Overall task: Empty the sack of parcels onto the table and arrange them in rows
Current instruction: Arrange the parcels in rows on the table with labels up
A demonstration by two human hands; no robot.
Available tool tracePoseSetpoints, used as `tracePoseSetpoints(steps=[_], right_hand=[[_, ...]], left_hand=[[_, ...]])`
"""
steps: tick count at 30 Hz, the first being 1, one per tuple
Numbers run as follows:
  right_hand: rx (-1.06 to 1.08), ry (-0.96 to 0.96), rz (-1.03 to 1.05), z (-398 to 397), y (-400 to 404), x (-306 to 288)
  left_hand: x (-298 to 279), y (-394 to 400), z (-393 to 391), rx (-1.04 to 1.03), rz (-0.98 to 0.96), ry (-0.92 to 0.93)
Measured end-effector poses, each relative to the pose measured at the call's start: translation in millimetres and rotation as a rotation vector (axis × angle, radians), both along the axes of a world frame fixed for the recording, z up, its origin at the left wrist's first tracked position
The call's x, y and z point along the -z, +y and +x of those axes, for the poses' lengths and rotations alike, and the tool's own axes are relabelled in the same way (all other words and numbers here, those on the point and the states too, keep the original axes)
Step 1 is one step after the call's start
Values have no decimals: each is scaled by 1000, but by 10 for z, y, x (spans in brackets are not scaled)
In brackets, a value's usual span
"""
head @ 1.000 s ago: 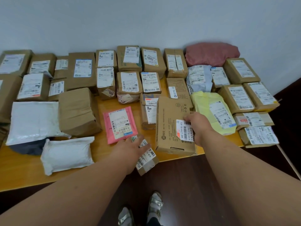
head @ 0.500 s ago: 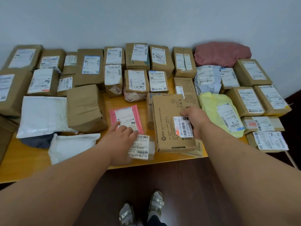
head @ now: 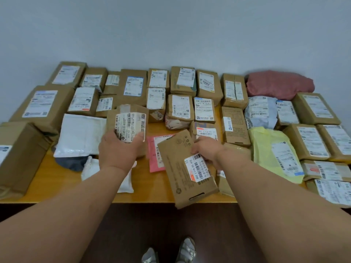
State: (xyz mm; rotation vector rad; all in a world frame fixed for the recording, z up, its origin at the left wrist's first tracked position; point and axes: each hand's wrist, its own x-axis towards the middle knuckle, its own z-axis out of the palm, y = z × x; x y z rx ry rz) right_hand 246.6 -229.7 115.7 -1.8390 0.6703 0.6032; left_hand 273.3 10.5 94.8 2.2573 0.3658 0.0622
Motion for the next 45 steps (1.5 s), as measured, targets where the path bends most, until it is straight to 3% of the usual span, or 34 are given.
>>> tracePoseSetpoints(steps=[7,16,24,27,30,34,37,40,45], right_hand=[[-72,85,-29,81,513,424],[68,-64,-88,297,759,643],[-133,-87,-437,322,876,682],[-199,-302,-605,357,1009,563],[-116,-408,-294,545,1253,389],[63,-98,421,698,1541,138],[67,-28,694,764,1565,100],[93,-71,748,842,1501,65],[-28,-133,491,920,1389,69]], left_hand=[[35,141,-86,-11,-156,14],[-17,346,-13,-163,-267,-66],[46,430,-21,-63,-273,18],[68,456,11,-85,-297,28],[35,482,39,-109,-359,59],[-58,470,85,-2,-497,172],[-115,438,125,111,-563,235],[-194,397,193,159,-598,240],[-265,437,347,191,-537,262]])
